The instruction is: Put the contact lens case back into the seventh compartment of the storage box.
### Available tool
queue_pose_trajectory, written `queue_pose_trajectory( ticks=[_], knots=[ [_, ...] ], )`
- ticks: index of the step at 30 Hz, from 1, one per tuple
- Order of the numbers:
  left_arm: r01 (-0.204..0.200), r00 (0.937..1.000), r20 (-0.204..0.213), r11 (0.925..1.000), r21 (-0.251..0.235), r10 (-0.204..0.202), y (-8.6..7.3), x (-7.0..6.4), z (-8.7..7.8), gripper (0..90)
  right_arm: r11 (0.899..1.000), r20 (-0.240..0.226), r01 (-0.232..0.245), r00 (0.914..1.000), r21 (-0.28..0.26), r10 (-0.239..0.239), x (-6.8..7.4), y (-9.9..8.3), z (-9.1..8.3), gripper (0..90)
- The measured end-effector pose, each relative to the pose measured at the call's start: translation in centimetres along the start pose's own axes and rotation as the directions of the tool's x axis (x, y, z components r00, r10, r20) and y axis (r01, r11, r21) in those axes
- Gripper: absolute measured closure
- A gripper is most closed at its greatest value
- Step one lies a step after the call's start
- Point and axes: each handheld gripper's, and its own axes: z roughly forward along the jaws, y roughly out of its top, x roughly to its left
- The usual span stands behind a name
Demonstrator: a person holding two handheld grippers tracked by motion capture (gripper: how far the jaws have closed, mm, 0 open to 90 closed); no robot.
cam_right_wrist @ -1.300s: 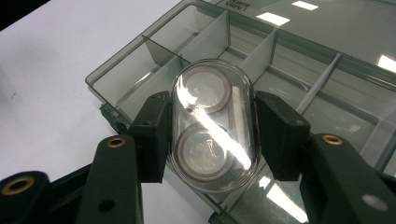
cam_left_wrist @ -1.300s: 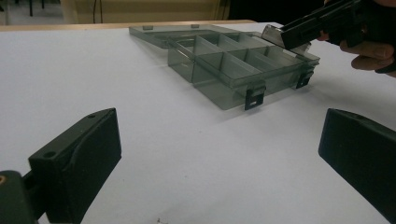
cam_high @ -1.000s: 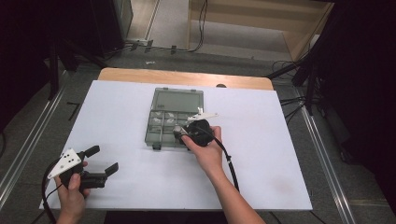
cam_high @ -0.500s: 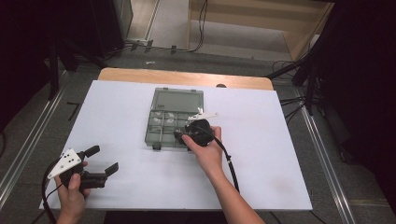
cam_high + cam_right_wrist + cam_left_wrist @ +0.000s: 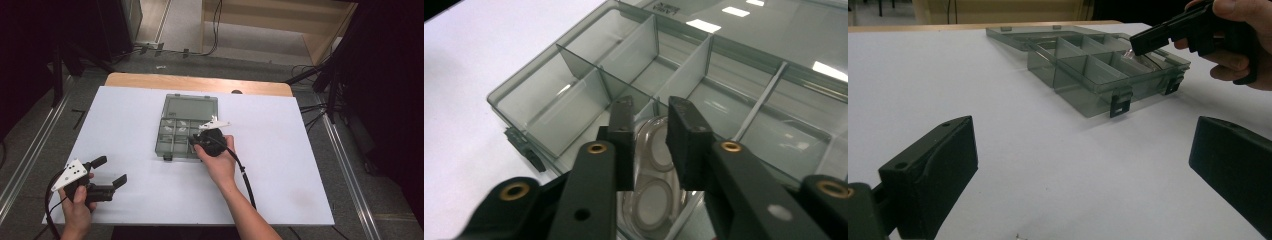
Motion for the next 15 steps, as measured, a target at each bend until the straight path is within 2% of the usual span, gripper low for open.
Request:
queue_pose_trajectory(
  ticks=[6, 12, 15],
  knots=[
    [-0.002, 1.0, 0.0, 1.0, -0.001, 0.002, 0.0, -0.02, 0.02, 0.0, 1.0, -0.004, -0.021, 0.9998, -0.002, 0.021, -0.18, -0.06, 0.17, 72.3],
    [0.003, 1.0, -0.005, 1.0, -0.006, -0.003, 0.09, 0.02, -0.05, 0.0, 1.0, -0.005, -0.012, 0.9999, 0.002, 0.012, -0.23, -0.04, 0.21, 71.6],
    [0.003, 1.0, -0.006, 0.9999, -0.014, -0.003, 0.16, 0.07, -0.14, 0.0, 1.0, -0.02, 0.0, 0.9998, 0.009, 0.001, -0.4, -0.16, 0.13, 62.3]
  ],
)
